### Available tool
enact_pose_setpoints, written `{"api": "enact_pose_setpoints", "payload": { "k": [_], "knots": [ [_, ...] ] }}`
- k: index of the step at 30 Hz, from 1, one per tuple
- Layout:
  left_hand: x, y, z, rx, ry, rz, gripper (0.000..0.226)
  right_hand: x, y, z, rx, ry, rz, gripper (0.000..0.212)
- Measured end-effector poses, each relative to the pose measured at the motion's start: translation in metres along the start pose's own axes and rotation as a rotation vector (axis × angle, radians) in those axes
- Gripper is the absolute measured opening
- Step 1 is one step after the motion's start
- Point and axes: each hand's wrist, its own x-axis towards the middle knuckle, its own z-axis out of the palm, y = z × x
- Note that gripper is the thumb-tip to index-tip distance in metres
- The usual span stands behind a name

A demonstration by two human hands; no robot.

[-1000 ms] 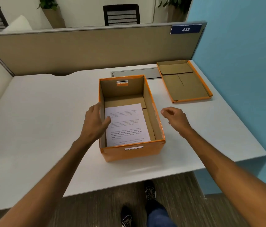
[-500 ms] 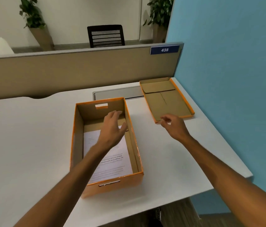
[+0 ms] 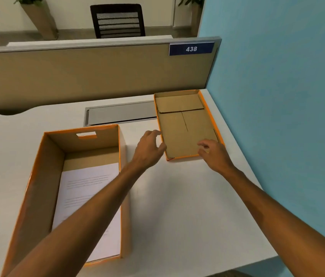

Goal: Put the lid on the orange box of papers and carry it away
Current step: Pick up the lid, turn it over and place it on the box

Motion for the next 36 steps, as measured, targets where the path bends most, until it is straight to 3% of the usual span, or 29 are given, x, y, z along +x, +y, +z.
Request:
{"api": "enact_pose_setpoints", "payload": {
  "k": [7,12,21,24,27,30,33,36],
  "knots": [
    [0.041,-0.01,0.055,-0.055,-0.2,-0.305,0.062,0.024,0.042,0.015,-0.13,-0.153,-0.044,0.036],
    [0.049,-0.014,0.083,-0.092,-0.145,-0.485,0.057,0.032,0.05,0.028,-0.146,-0.211,-0.067,0.04],
    [0.061,-0.019,0.098,-0.329,-0.053,-0.652,0.044,0.035,0.043,0.047,-0.16,-0.245,-0.137,0.035],
    [0.061,-0.015,0.093,-0.418,-0.038,-0.673,0.049,0.036,0.038,0.047,-0.157,-0.233,-0.16,0.033],
    [0.062,-0.01,0.084,-0.564,-0.024,-0.662,0.028,0.036,0.034,0.043,-0.146,-0.184,-0.159,0.039],
    [0.063,0.001,0.068,-0.85,-0.076,-0.657,0.024,0.034,0.027,0.036,-0.071,-0.14,-0.117,0.044],
    [0.062,0.017,0.051,-1.035,-0.195,-0.557,0.023,0.034,0.013,0.027,0.07,-0.099,-0.034,0.045],
    [0.06,0.034,0.035,-1.094,-0.21,-0.481,0.024,0.037,-0.004,0.01,0.196,-0.026,-0.006,0.039]
  ]
}}
